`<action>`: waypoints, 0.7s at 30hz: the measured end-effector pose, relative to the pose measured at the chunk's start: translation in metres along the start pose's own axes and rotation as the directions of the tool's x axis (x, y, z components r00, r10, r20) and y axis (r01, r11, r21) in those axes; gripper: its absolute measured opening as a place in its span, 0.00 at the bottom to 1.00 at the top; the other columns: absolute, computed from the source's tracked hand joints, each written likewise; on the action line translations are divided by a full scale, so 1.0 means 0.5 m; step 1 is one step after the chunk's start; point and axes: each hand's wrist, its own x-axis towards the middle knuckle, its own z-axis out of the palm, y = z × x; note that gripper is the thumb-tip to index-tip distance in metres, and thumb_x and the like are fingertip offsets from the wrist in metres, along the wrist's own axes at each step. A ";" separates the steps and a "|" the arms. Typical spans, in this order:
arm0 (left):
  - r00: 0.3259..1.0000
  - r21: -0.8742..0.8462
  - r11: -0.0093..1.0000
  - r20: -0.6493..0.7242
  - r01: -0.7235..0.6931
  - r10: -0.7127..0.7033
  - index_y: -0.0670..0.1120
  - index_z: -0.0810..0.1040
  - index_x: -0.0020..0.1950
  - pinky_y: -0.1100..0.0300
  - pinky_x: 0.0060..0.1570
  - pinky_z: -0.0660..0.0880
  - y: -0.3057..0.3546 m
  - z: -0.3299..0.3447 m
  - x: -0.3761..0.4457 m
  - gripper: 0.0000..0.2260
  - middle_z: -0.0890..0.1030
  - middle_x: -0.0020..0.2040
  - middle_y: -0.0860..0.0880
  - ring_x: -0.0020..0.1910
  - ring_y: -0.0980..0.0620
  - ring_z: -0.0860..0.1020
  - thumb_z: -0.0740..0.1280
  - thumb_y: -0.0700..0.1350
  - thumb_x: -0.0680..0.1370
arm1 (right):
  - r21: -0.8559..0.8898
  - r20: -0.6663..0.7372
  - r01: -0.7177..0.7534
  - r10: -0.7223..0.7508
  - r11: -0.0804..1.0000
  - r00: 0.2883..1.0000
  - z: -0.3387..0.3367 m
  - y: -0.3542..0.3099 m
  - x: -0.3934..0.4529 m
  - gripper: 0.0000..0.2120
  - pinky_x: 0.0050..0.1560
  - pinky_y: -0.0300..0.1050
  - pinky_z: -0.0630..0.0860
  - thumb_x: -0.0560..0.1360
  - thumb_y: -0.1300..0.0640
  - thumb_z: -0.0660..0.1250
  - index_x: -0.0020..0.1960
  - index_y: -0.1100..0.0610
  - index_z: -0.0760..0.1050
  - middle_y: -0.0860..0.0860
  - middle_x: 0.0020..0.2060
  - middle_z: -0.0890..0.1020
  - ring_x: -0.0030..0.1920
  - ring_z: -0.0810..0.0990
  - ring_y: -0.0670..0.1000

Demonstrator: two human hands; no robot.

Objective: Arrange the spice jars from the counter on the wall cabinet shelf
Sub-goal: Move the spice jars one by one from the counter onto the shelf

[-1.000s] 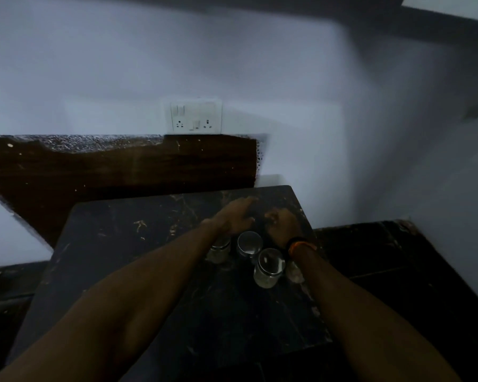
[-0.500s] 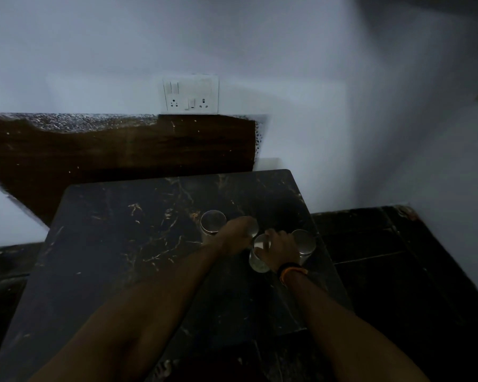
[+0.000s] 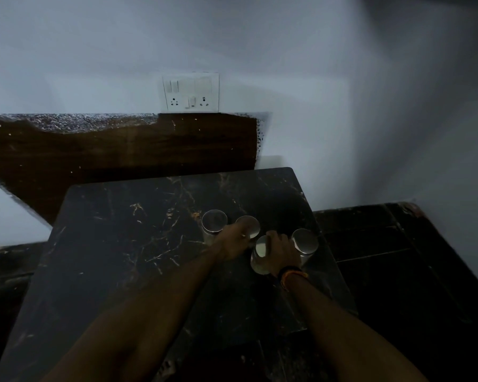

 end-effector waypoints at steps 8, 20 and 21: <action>0.996 -0.063 0.997 -0.068 0.054 -0.058 0.42 0.79 0.62 0.57 0.50 0.78 -0.034 0.012 -0.019 0.11 0.82 0.48 0.49 0.48 0.51 0.81 0.64 0.40 0.81 | 0.148 -0.025 -0.036 0.041 0.988 0.999 -0.021 -0.012 0.000 0.21 0.58 0.51 0.75 0.72 0.43 0.67 0.62 0.47 0.73 0.51 0.55 0.78 0.56 0.78 0.55; 0.948 -0.817 0.537 0.039 0.213 -0.316 0.44 0.78 0.61 0.52 0.47 0.80 -0.026 -0.028 -0.036 0.14 0.82 0.56 0.42 0.52 0.46 0.82 0.57 0.49 0.85 | 0.734 0.074 0.076 -0.191 0.674 0.979 -0.220 -0.056 0.032 0.27 0.61 0.58 0.78 0.71 0.65 0.72 0.67 0.49 0.75 0.52 0.64 0.77 0.62 0.75 0.56; 0.939 -0.864 0.430 0.127 0.263 -0.319 0.45 0.77 0.63 0.50 0.47 0.80 -0.020 -0.035 -0.039 0.16 0.81 0.58 0.42 0.55 0.44 0.81 0.57 0.52 0.84 | 0.776 0.058 0.092 -0.215 0.623 0.975 -0.232 -0.063 0.033 0.27 0.57 0.54 0.79 0.70 0.66 0.72 0.66 0.48 0.76 0.52 0.63 0.77 0.61 0.76 0.56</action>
